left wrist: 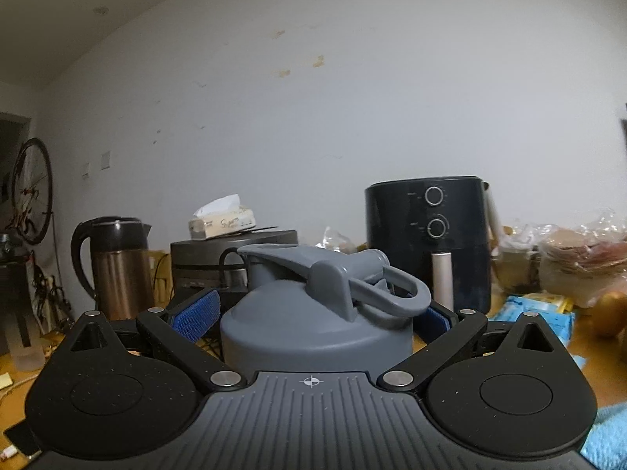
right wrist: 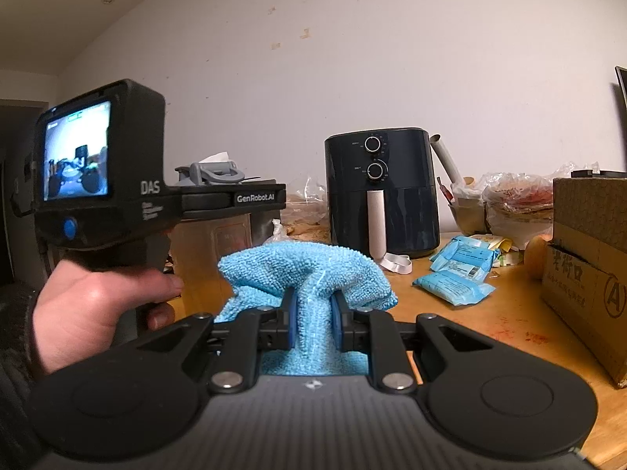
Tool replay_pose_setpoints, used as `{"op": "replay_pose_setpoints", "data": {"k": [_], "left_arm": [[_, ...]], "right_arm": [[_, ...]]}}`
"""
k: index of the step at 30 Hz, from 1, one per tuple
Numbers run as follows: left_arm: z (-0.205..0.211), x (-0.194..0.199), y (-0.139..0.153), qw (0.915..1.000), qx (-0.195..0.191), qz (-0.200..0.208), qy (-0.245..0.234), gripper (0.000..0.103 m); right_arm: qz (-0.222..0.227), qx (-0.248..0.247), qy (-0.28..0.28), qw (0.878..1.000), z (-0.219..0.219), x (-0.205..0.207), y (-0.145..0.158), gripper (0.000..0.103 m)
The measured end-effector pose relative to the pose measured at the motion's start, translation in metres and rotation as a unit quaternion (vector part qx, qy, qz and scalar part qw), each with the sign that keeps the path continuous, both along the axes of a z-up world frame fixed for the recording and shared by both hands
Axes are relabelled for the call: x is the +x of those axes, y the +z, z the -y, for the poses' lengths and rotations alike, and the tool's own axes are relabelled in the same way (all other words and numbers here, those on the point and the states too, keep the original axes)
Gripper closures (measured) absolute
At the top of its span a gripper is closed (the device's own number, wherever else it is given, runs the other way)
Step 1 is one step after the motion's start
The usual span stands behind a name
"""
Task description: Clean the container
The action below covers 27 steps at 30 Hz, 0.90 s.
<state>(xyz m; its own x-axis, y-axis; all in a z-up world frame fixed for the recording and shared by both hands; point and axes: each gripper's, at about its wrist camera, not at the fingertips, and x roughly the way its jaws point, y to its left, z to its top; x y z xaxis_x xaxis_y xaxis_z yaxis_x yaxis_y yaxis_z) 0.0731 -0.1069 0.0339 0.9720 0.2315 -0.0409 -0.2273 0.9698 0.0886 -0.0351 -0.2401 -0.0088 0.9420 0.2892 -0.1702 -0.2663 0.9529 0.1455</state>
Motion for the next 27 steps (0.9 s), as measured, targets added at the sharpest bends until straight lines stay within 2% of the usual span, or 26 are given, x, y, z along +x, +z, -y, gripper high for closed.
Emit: {"op": "replay_pose_setpoints", "data": {"k": [5, 15, 20, 22, 23, 27], "left_arm": [[0.009, 0.004, 0.0, 0.9994, 0.005, -0.006, 0.033, 0.0], [0.013, 0.011, 0.001, 0.9985, -0.006, -0.014, 0.053, 0.0], [0.013, 0.011, 0.002, 0.9985, -0.008, -0.014, 0.052, 0.0], [0.014, 0.011, 0.002, 0.9987, -0.006, -0.015, 0.048, 0.003], [0.013, 0.011, 0.002, 0.9987, -0.007, -0.015, 0.047, 0.008], [0.011, 0.01, 0.003, 0.9989, -0.011, -0.017, 0.042, 0.008]], "right_arm": [[0.0, 0.002, -0.002, 1.0, 0.002, 0.0, 0.0, 0.09], [-0.002, 0.005, -0.006, 1.0, 0.007, -0.003, -0.002, 0.09], [-0.001, 0.005, -0.008, 1.0, 0.009, -0.004, -0.002, 0.09], [0.0, 0.004, -0.008, 1.0, 0.009, -0.005, -0.002, 0.09], [0.001, 0.004, -0.009, 1.0, 0.009, -0.005, -0.002, 0.09], [0.001, 0.004, -0.01, 1.0, 0.01, -0.006, -0.002, 0.09]]}}
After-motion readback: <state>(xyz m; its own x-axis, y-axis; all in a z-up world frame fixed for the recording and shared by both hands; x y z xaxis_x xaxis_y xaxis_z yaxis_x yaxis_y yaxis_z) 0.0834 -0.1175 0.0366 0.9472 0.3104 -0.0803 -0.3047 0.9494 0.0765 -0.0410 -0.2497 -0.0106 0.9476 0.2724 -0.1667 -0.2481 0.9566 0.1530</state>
